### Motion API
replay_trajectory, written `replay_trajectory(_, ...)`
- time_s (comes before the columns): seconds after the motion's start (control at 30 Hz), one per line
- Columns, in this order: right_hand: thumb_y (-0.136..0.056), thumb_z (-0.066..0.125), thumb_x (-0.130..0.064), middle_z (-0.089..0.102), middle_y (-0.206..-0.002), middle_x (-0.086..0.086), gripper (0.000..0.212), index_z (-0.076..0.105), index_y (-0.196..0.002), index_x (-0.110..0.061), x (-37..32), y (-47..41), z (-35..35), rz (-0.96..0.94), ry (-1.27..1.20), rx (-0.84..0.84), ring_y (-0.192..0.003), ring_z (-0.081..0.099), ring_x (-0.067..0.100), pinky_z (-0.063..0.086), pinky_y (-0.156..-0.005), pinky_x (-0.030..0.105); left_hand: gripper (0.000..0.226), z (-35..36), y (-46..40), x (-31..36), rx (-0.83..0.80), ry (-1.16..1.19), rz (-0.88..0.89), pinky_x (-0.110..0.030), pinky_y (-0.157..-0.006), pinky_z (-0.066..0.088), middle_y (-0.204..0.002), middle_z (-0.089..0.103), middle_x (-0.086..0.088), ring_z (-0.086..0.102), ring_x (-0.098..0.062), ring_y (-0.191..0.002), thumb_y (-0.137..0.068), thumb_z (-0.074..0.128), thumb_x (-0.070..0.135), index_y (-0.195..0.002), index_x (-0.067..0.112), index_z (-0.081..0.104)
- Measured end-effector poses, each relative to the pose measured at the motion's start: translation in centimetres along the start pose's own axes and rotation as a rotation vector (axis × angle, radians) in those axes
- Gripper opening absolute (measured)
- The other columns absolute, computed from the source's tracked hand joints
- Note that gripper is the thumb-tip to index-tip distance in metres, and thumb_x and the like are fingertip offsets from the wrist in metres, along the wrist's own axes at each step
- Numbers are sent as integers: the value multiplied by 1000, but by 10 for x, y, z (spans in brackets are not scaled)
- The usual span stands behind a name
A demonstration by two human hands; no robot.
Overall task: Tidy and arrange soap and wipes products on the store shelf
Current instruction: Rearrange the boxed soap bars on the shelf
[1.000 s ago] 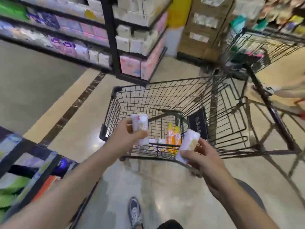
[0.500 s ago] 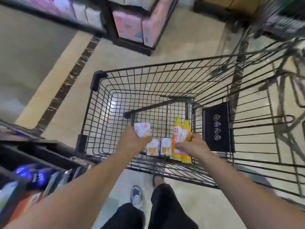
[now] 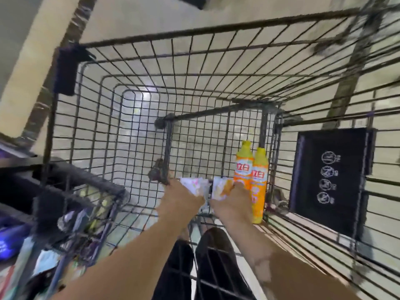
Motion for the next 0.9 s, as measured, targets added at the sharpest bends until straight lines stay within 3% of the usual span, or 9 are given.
replay_trajectory(0.07, -76, 84, -45, 44, -145, 14, 93, 34, -147, -13, 3, -4, 5, 13, 26, 4, -135, 45, 35, 44, -109, 42, 90, 7, -3, -1, -8, -8, 6, -50, -93, 59, -120, 69, -10, 70, -32, -109, -73, 71, 74, -137, 14, 53)
replay_trajectory(0.17, -78, 84, -41, 41, -149, 15, 95, 30, -151, -12, 7, -7, 8, 27, 14, 13, -138, 41, 36, 40, -112, 40, 86, 11, -2, -5, 37, -34, -36, -49, -98, 55, -129, 60, -3, 63, -30, -120, -75, 80, 62, -137, 16, 44)
replay_trajectory(0.37, -78, 86, -34, 39, -148, 15, 109, 17, -159, -16, 9, -5, 10, 8, -10, 57, -136, 42, 37, 41, -110, 41, 91, 18, -2, -1, -2, -83, 22, -49, -94, 56, -131, 56, -8, 61, -30, -121, -74, 85, 59, -137, 13, 38)
replay_trajectory(0.47, -73, 90, -33, 39, -143, 13, 109, 21, -156, -19, 11, -7, 5, 13, -18, 26, -133, 46, 36, 44, -105, 40, 80, 19, 1, 2, -80, -88, 51, -49, -94, 57, -126, 61, -5, 64, -29, -116, -80, 82, 55, -135, 15, 40)
replay_trajectory(0.63, -84, 76, -24, 46, -137, 12, 72, 39, -146, -22, 14, -5, -25, 22, -139, 18, -120, 55, 31, 49, -101, 36, 45, -13, 17, 5, -81, -160, 117, -47, -94, 57, -113, 66, -3, 66, -26, -104, -89, 71, 42, -123, 19, 51)
replay_trajectory(0.73, -89, 73, -24, 67, -108, -4, 39, 60, -126, -25, -8, 18, -50, -74, -211, -42, -96, 63, 16, 46, -72, 19, 36, -59, 37, 17, 39, -154, 234, -44, -94, 56, -115, 68, -4, 67, -28, -105, -95, 64, 33, -127, 19, 59)
replay_trajectory(0.77, -89, 73, -23, 68, -99, -8, 31, 65, -118, -27, -21, 32, -57, -129, -251, -79, -90, 65, 13, 47, -70, 20, 34, -77, 47, 20, 53, -77, 275, -39, -94, 55, -118, 69, -1, 67, -25, -107, -96, 65, 30, -129, 21, 61)
replay_trajectory(0.83, -91, 73, -24, 70, -94, -11, 12, 71, -101, -30, -51, 71, -76, -274, -359, -122, -94, 69, 16, 53, -82, 30, 25, -118, 74, 28, 63, 112, 380, -31, -82, 54, -116, 71, 8, 69, -16, -104, -97, 66, 27, -121, 28, 65)
replay_trajectory(0.9, -93, 73, -29, 72, -90, -14, 8, 73, -86, -34, -82, 121, -100, -436, -439, -147, -91, 71, 15, 55, -82, 33, 16, -163, 113, 32, 80, 239, 496, -26, -71, 56, -109, 70, 18, 69, -4, -95, -97, 68, 30, -110, 38, 66)
Point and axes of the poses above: each hand's wrist, its own y-axis away from the middle knuckle, its own z-axis out of the palm, x = y × z, the point moved 9 cm from there along -y, towards the middle knuckle
